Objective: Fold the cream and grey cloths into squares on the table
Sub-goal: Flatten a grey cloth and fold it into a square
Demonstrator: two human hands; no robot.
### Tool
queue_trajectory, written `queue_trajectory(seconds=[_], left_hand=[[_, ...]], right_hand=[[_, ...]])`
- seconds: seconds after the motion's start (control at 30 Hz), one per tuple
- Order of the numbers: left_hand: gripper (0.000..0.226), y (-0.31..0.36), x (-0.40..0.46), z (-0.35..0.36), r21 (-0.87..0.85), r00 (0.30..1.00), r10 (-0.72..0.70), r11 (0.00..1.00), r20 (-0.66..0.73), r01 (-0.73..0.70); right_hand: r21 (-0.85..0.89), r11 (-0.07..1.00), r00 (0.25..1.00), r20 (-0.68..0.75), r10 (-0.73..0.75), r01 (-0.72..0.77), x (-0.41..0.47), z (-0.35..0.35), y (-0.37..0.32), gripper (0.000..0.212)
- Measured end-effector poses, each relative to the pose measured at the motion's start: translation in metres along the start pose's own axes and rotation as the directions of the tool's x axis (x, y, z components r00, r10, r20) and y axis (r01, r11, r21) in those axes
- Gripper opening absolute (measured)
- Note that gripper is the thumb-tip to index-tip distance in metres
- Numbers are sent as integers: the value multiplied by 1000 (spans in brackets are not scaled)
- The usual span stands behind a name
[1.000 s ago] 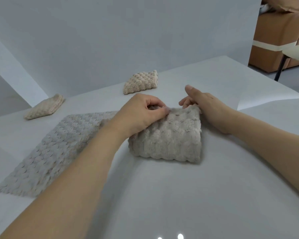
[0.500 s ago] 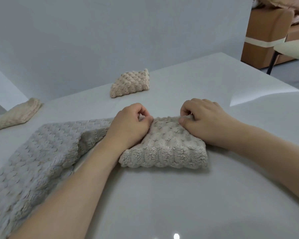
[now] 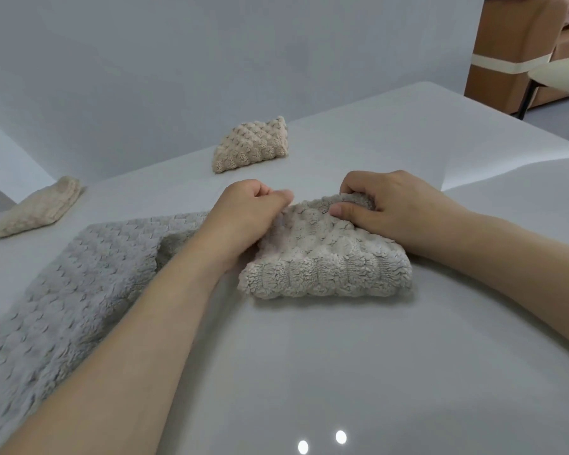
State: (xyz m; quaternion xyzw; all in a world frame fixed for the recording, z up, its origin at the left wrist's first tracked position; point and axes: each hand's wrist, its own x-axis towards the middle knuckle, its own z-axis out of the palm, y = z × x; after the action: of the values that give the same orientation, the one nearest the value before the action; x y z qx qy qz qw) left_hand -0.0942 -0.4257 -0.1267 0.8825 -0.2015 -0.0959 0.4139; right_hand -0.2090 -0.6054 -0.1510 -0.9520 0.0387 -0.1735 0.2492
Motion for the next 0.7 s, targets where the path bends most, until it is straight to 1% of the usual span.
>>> queue_trajectory(seconds=[0.03, 0.07, 0.1, 0.17, 0.23, 0.27, 0.33, 0.43, 0.5, 0.6, 0.7], left_hand=[[34, 2, -5, -8, -116, 992, -106, 987, 75, 114], [34, 2, -12, -17, -192, 966, -185, 957, 179, 218], [33, 0, -20, -25, -225, 933, -224, 930, 281, 291], [32, -7, -40, -37, -290, 870, -217, 883, 443, 368], [30, -13, -60, -42, -380, 825, -155, 831, 543, 406], [26, -15, -68, -43, -429, 822, -117, 807, 557, 406], [20, -19, -81, -42, -504, 842, -55, 780, 536, 372], [8, -20, -87, -38, -534, 874, -4, 791, 485, 300], [9, -21, -85, -37, -535, 877, -8, 790, 481, 300], [9, -24, -82, -38, -532, 861, -23, 778, 509, 335], [13, -25, -79, -39, -571, 855, -23, 736, 517, 365]], right_hand=[[6, 1000, 1000, 8, 3, -3, 0, 1, 0, 21], [6, 1000, 1000, 18, 8, -9, 0, 1, 0, 21], [6, 1000, 1000, 26, 17, -17, 0, 1, -1, 20], [17, 999, 999, 34, 33, -33, 0, -1, -1, 19], [32, 999, 998, 42, 37, -39, -1, 0, -1, 20], [34, 999, 998, 49, 37, -39, -1, 0, -1, 20], [26, 999, 997, 60, 46, -48, -1, 0, -1, 20], [5, 998, 997, 53, 59, -60, 0, 1, 1, 21], [7, 998, 997, 45, 61, -62, 1, 1, 2, 19], [1, 998, 997, 41, 63, -63, 3, 3, 4, 19], [-9, 998, 997, 37, 70, -69, 4, 3, 5, 18]])
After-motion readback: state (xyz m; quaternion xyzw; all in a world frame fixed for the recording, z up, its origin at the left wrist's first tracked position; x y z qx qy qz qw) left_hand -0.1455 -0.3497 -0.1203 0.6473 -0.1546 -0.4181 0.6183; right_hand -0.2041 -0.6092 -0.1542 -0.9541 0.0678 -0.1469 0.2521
